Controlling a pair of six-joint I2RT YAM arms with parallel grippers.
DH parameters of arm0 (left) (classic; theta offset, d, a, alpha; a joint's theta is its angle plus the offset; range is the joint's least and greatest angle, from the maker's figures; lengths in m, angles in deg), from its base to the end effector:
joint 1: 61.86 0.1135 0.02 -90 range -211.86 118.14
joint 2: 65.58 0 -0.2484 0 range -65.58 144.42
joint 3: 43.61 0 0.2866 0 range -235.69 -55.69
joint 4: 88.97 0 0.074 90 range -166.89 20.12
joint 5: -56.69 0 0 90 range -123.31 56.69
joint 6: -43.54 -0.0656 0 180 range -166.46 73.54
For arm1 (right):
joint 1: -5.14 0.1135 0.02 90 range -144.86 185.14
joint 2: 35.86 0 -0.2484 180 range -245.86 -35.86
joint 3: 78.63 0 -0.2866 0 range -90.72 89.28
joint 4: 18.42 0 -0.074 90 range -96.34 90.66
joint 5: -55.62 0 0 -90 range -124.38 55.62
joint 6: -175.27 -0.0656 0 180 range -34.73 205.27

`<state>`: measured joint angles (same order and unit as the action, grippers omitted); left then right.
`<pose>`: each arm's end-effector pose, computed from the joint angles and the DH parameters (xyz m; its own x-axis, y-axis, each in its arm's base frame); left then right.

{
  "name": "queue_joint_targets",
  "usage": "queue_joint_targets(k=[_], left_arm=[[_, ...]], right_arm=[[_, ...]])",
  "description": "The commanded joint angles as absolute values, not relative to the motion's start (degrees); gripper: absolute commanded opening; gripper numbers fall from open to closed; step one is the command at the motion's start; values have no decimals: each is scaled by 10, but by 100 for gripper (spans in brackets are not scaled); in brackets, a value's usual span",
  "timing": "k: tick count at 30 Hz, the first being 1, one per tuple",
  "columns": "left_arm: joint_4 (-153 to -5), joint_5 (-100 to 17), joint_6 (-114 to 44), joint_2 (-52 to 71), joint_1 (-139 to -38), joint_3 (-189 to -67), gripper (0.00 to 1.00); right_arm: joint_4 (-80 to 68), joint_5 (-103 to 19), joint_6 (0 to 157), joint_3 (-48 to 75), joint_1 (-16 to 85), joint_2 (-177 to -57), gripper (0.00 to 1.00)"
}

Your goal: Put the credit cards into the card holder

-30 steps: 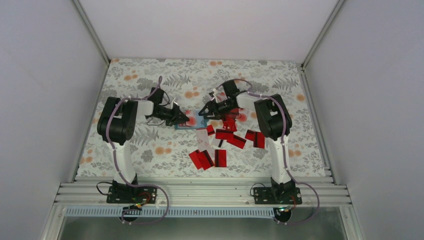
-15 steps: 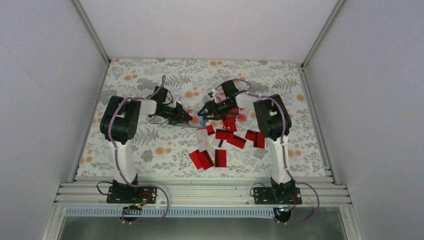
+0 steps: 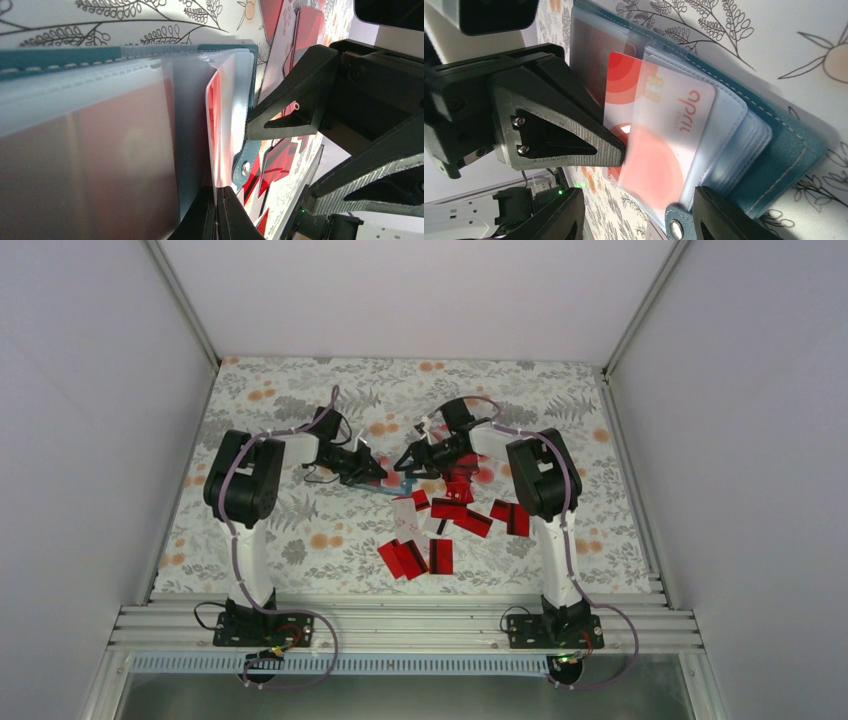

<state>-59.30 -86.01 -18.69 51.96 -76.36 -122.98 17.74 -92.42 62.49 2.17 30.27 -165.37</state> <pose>0.3772 -0.1514 0.0513 -0.9994 -0.0332 0.0095 -0.0265 0.5607 -0.8276 0.4008 0.2495 0.0608 -0.9711 -0.2291 -0.0669 -0.1686 0.4600 0.8718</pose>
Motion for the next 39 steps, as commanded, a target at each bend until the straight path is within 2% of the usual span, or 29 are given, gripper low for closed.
queue_joint_targets(k=[1, 14, 27, 39], left_arm=[[-535, -834, -245, 539, -773, -1249, 2], [-417, -858, -355, 592, -762, -1312, 2], [-410, -885, -365, 614, -765, -1331, 4], [-423, -823, -289, 578, -768, -1332, 29]], right_arm=[[200, -896, 644, 0, 319, -1668, 55], [201, -856, 645, 12, 312, -1671, 54], [212, -845, 655, 9, 309, -1680, 52], [211, -869, 637, -5, 305, -1644, 52]])
